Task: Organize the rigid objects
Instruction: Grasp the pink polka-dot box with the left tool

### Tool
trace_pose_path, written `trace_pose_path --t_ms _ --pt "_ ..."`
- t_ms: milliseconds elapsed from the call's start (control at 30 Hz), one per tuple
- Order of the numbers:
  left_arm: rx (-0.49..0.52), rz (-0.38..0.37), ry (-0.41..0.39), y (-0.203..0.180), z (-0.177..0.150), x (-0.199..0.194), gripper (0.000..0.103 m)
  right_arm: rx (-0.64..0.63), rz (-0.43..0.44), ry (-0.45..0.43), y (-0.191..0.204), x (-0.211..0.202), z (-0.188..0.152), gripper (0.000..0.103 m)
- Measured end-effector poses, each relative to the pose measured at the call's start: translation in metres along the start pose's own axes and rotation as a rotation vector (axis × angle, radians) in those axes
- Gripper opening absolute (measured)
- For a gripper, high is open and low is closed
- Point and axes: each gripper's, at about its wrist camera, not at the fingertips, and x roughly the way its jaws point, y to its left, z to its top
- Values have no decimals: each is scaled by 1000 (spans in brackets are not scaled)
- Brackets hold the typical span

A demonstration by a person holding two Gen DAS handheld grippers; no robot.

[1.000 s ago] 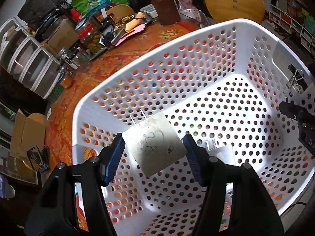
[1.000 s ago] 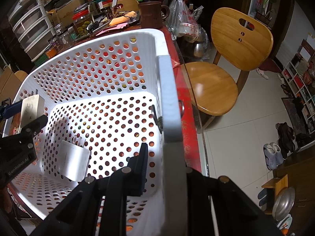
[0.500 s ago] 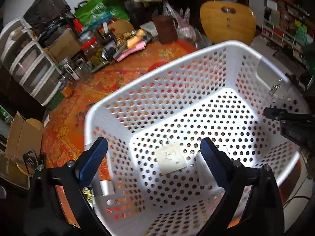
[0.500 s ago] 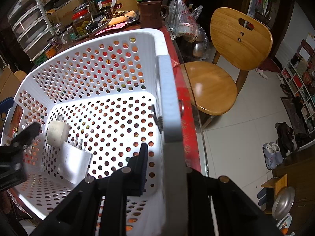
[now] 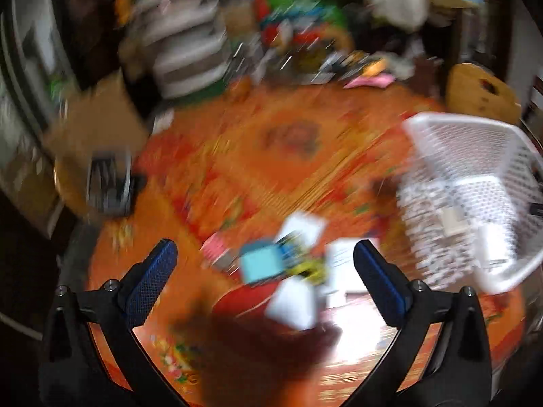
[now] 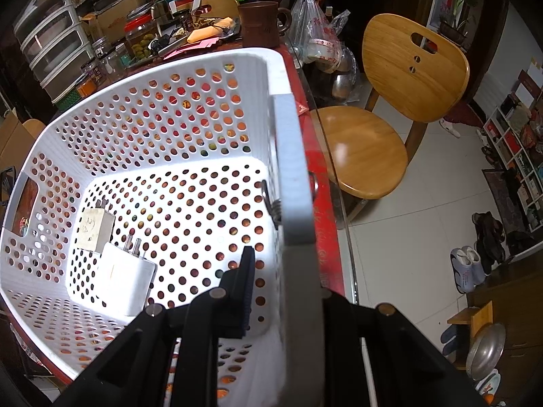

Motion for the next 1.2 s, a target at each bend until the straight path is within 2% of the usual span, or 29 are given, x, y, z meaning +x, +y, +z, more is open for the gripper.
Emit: trace_pose_path --t_ms 100,233,333,500,567,600,867,967,1033,1200 --pt "-92 -11 85 39 -16 42 101 -1 3 1 0 0 0 16" --pt "-113 -16 135 58 -30 74 101 -1 -2 2 0 0 1 16" --pt "-154 -19 130 63 -31 89 100 -2 -2 3 1 0 0 16" --pt "-277 -76 125 86 -21 112 97 -3 -3 4 1 0 0 16" --pt "-320 -79 128 96 -18 116 88 -3 -2 5 1 0 0 16" --pt "-336 -67 131 101 -18 117 76 -3 -3 4 1 0 0 16" --pt "-330 -39 180 95 -12 143 70 -5 -2 4 1 0 -1 16" --pt "-329 -33 176 92 -12 141 57 -5 -3 5 1 0 -1 16" --pt "-318 -42 176 87 -11 138 33 -6 -4 6 1 1 0 16" --pt "-284 0 181 79 -13 131 33 -6 1 6 1 1 0 16"
